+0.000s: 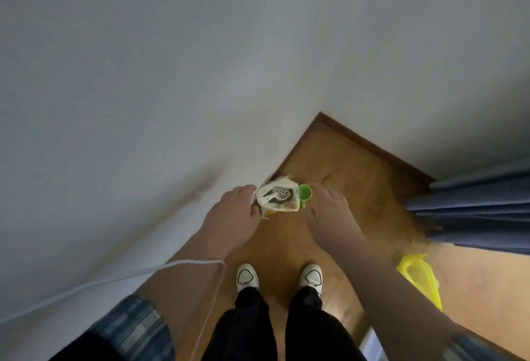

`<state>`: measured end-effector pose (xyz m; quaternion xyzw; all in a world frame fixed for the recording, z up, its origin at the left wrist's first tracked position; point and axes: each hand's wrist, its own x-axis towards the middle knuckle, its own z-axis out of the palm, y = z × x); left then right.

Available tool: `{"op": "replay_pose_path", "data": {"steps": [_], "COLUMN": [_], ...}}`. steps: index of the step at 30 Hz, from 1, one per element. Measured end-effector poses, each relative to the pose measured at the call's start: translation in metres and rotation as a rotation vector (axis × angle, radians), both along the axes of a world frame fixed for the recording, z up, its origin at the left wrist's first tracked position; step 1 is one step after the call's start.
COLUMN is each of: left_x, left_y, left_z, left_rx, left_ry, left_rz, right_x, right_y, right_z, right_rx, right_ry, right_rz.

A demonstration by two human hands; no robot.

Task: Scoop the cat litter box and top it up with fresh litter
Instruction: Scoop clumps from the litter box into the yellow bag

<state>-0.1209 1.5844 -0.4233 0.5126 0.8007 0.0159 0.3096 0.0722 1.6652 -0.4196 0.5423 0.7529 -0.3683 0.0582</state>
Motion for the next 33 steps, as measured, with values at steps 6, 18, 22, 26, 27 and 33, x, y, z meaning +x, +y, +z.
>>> {"op": "replay_pose_path", "data": {"steps": [6,18,22,26,27,33], "left_x": [0.017,0.002,-0.013,-0.016,-0.015,-0.009], "left_y": [0.026,0.053,0.066,0.07,0.071,0.073], "left_z": [-0.159,-0.495,-0.563,-0.594,-0.596,-0.596], "left_rx": [-0.08,-0.002,0.007,-0.011,-0.015,-0.038], "left_ry": [-0.032,0.055,0.16,0.27,0.282,0.307], "left_rz": [0.037,0.064,-0.028,-0.051,-0.045,-0.03], "right_x": [-0.002,-0.054,-0.069,-0.074,-0.075,-0.07], "right_y": [0.029,0.03,0.027,0.025,0.026,0.025], "right_z": [-0.16,-0.499,-0.563,-0.593,-0.596,-0.587], "right_rx": [-0.099,-0.168,-0.157,-0.138,-0.14,-0.184], "right_ry": [-0.042,-0.006,-0.034,-0.041,-0.042,-0.036], "right_rz": [-0.001,0.106,0.188,0.204,0.194,0.186]}}
